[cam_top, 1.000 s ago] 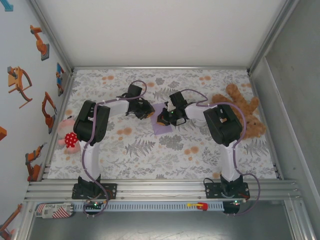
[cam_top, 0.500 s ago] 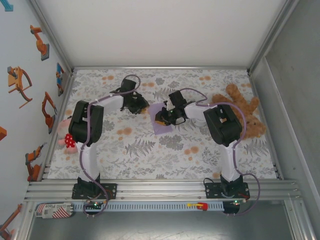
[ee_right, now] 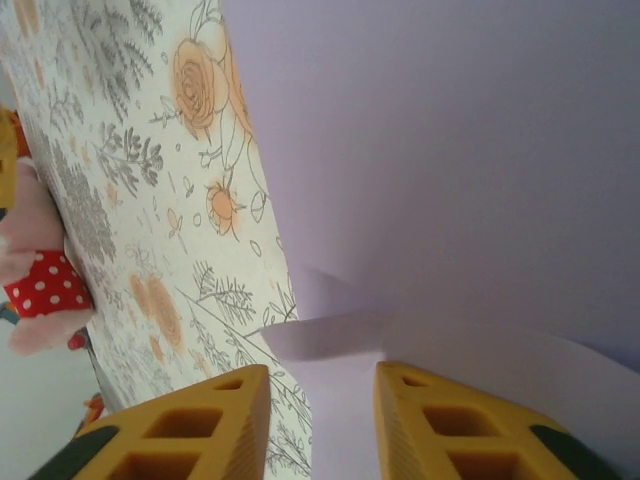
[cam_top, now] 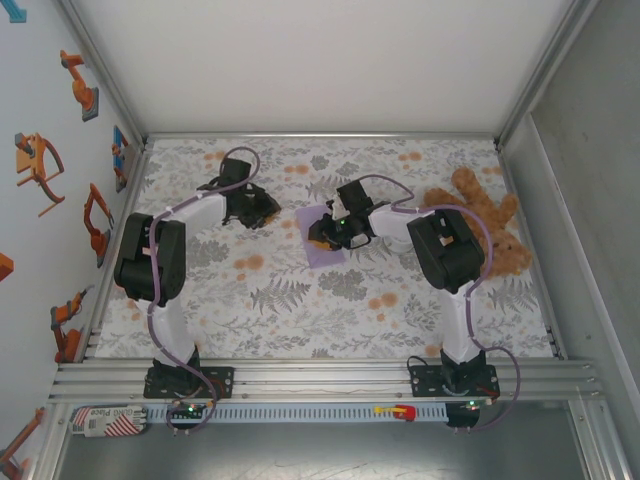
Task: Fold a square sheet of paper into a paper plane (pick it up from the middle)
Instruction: Fold the triangle a second time at the center of the table.
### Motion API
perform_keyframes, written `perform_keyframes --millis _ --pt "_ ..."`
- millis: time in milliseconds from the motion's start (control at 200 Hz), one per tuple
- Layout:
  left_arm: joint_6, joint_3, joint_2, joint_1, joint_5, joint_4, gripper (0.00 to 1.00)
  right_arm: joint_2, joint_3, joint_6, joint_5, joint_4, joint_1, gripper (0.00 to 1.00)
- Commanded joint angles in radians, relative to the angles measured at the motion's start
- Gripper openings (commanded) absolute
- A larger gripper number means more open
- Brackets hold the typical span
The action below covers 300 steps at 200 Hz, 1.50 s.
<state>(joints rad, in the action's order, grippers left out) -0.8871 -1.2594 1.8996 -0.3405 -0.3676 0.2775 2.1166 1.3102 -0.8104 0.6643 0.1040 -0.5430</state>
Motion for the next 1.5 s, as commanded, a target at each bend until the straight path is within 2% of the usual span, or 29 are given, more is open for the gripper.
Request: perform_keyframes --millis 0,245,491,636,1257,1497 --pt "0.022 0.028 -0.042 -0.03 -0.04 -0.005 0.23 0.018 -0.008 0.022 -0.051 0.061 -0.002 0.24" --pt "0.04 0.048 -0.029 -0.122 -0.064 -0.05 0.13 0.035 -0.01 0.028 -0.066 0.098 -0.002 0.0" --pt "0.047 0.028 0.038 -0.182 -0.074 -0.054 0.04 0.042 -0.006 0.028 -0.074 0.114 -0.001 0.0" --pt "0.051 0.009 0.072 -0.2 -0.08 -0.051 0.02 0.045 -0.004 0.028 -0.074 0.119 -0.002 0.0" --pt "0.083 -0.042 0.153 -0.215 -0.011 0.057 0.0 0.042 0.0 0.03 -0.075 0.119 -0.002 0.0" --pt "0.101 -0.025 0.154 -0.21 0.031 0.088 0.0 -0.023 0.004 0.048 -0.039 0.064 0.006 0.0"
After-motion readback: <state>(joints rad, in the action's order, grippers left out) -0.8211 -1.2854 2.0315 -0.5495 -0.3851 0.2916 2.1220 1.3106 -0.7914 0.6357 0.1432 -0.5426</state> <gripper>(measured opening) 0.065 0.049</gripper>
